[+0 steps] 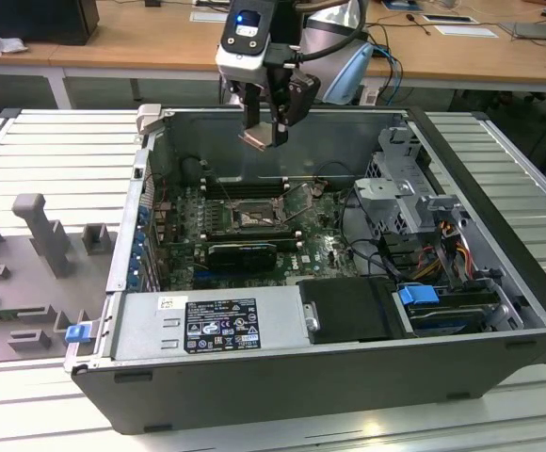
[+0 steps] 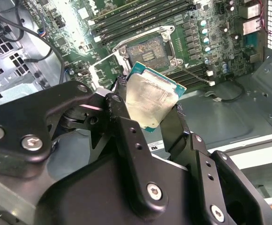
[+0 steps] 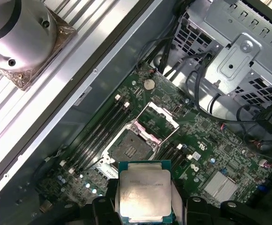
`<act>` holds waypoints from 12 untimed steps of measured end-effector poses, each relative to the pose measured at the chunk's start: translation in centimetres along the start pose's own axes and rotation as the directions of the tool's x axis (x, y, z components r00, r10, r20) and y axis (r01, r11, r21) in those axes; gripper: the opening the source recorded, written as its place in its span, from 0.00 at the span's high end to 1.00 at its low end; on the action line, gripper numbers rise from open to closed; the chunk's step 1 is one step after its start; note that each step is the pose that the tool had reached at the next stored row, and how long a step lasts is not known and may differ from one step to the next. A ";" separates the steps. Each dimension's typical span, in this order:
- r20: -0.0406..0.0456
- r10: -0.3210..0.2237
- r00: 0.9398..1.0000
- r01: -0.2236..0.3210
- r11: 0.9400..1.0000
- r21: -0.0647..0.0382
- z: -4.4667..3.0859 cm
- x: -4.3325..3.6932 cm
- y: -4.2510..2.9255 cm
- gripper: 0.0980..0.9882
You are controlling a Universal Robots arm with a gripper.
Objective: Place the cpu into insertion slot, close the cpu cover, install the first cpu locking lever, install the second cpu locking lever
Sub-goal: 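Place the cpu into insertion slot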
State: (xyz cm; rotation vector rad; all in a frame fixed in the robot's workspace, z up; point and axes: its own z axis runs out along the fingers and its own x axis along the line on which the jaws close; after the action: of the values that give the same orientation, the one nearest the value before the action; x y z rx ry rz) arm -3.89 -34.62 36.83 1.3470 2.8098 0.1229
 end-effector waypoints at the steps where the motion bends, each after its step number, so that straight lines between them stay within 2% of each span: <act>1: 0.000 0.006 1.000 -0.006 1.000 0.000 0.00 0.00 0.00 0.52; 12: 0.004 0.047 0.999 -0.047 0.999 -0.001 0.00 0.00 0.00 0.52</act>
State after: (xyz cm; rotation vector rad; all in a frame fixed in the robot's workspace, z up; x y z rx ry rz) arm -3.89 -34.62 36.83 1.4121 2.7757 0.1219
